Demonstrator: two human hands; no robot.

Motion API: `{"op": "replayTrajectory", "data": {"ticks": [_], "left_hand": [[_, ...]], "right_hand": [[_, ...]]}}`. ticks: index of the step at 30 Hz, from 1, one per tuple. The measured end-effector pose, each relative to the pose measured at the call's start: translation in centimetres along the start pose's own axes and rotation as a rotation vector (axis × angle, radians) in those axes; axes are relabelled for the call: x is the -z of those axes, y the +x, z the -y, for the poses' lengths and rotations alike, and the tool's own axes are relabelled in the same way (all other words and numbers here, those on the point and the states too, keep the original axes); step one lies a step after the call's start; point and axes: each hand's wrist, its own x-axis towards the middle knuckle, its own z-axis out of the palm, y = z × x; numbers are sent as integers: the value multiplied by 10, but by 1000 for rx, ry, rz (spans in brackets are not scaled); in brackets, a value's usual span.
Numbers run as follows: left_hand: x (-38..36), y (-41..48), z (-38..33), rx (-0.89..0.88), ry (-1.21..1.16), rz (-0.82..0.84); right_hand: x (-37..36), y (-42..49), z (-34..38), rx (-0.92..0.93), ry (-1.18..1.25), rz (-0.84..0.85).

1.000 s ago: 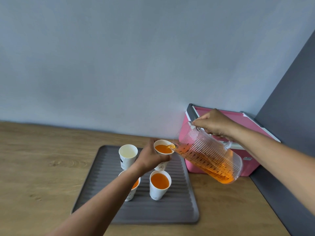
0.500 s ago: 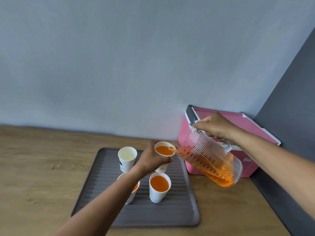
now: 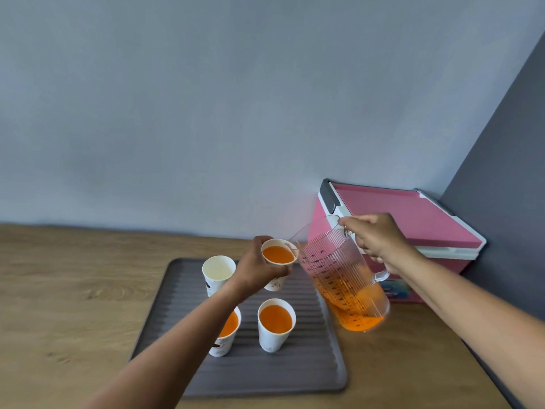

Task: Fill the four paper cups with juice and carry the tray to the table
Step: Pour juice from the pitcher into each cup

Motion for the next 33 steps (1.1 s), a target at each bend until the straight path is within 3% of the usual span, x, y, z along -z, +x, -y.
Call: {"op": "replayTrajectory", "data": {"ticks": [10, 33], "left_hand": [[-5, 15, 32, 98, 123, -7], [-17, 30, 53, 255, 307, 264]], "right_hand": [[-3, -7, -12, 9, 151, -66], [-11, -12, -24, 17, 143, -81]]}}
